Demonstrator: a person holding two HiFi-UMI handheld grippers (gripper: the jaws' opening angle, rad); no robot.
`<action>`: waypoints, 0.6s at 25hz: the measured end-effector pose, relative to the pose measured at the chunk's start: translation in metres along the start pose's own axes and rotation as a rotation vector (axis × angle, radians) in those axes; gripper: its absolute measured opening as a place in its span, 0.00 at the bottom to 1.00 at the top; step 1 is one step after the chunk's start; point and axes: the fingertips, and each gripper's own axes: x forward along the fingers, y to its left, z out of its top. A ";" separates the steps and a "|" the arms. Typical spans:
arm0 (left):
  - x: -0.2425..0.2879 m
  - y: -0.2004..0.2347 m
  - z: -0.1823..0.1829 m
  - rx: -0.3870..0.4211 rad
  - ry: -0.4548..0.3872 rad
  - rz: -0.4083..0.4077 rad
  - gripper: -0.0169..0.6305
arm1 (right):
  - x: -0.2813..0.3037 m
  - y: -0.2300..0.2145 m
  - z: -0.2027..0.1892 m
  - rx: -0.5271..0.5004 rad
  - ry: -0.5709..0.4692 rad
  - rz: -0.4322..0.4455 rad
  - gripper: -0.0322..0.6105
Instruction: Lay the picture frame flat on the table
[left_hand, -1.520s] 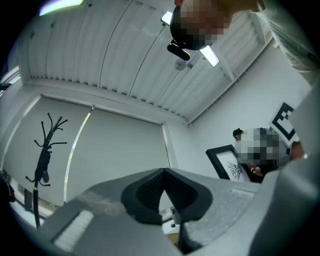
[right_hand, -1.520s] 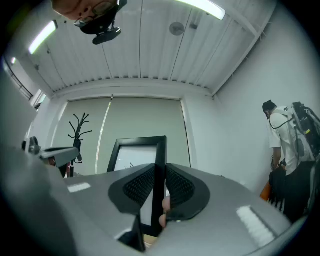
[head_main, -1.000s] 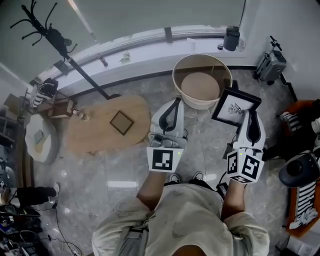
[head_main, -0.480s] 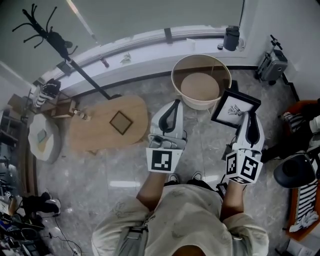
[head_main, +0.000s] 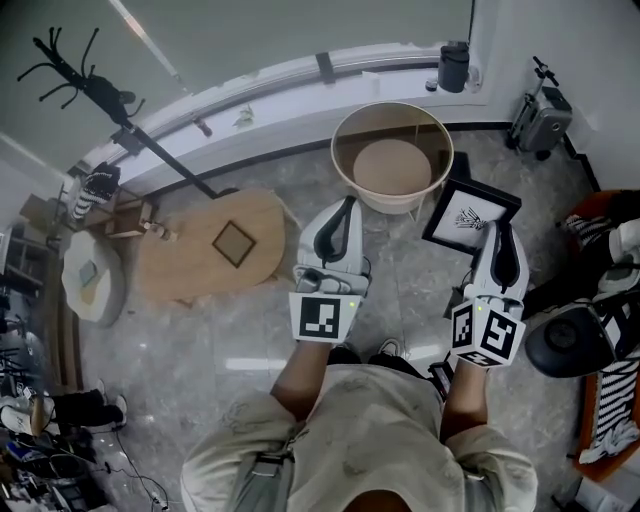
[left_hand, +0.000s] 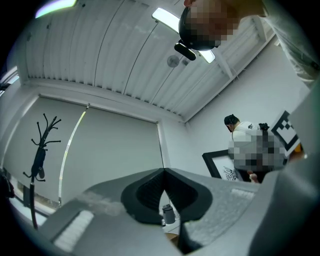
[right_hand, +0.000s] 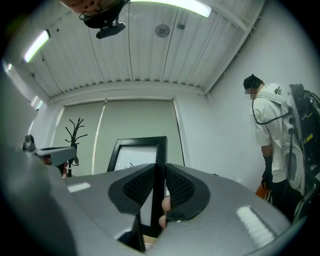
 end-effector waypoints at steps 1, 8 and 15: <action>0.002 -0.004 -0.001 0.003 0.003 0.000 0.03 | 0.000 -0.006 -0.002 0.002 0.003 -0.002 0.16; 0.014 -0.016 -0.008 0.008 0.017 -0.001 0.03 | 0.008 -0.024 -0.005 0.015 0.005 -0.004 0.16; 0.032 -0.015 -0.022 0.001 0.018 0.005 0.03 | 0.029 -0.028 -0.016 0.001 0.015 0.001 0.16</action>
